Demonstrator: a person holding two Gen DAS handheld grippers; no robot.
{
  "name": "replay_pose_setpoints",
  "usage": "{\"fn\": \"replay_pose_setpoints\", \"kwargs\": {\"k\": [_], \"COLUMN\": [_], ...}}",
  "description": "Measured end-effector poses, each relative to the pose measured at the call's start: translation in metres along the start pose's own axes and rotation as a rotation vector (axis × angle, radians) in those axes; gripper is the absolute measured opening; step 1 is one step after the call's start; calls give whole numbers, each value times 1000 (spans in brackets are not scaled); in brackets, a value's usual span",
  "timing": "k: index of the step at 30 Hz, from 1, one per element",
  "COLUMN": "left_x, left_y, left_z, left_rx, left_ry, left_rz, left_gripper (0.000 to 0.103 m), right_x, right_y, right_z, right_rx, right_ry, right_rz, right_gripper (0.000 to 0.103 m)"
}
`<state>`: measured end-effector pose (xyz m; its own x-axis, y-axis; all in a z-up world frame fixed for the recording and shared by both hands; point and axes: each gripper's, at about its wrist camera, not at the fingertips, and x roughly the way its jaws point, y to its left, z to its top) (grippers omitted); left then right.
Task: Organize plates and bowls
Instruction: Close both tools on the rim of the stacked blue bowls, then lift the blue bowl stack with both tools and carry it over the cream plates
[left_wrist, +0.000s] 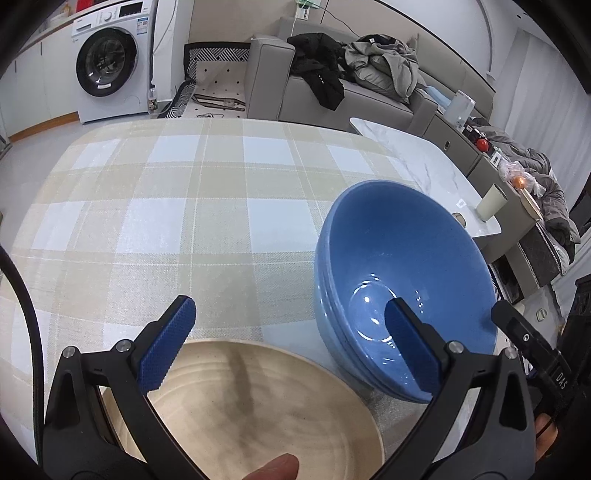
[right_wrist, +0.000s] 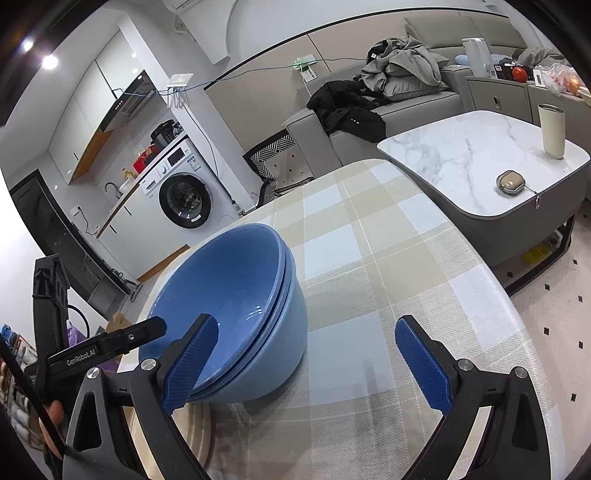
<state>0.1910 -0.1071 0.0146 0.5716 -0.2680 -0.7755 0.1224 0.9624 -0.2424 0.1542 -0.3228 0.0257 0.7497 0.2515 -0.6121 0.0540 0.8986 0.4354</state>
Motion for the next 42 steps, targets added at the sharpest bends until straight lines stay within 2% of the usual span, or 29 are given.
{"fn": "replay_pose_setpoints", "kwargs": {"k": [8, 10, 13, 15, 21, 26, 28, 42], "left_x": [17, 20, 20, 22, 24, 18, 17, 9], "left_y": [0, -1, -5, -8, -16, -23, -25, -25], "left_z": [4, 5, 4, 4, 1, 0, -1, 0], "left_rx": [-9, -1, 13, 21, 40, 69, 80, 85], "left_ry": [29, 32, 33, 34, 33, 15, 11, 7], "left_rz": [-11, -25, -48, -63, -76, -80, -67, -48], "left_gripper": [101, 93, 76, 62, 39, 27, 27, 26], "right_x": [16, 19, 23, 24, 23, 23, 23, 21], "right_y": [7, 7, 9, 11, 17, 20, 22, 27], "right_z": [2, 3, 4, 4, 2, 2, 3, 0], "right_rx": [-21, -20, -25, -35, -62, -80, -86, -103], "right_ry": [57, 67, 75, 75, 57, 54, 54, 42], "right_rz": [31, 36, 33, 40, 55, 54, 58, 31], "right_gripper": [78, 69, 69, 63, 49, 42, 39, 39]}}
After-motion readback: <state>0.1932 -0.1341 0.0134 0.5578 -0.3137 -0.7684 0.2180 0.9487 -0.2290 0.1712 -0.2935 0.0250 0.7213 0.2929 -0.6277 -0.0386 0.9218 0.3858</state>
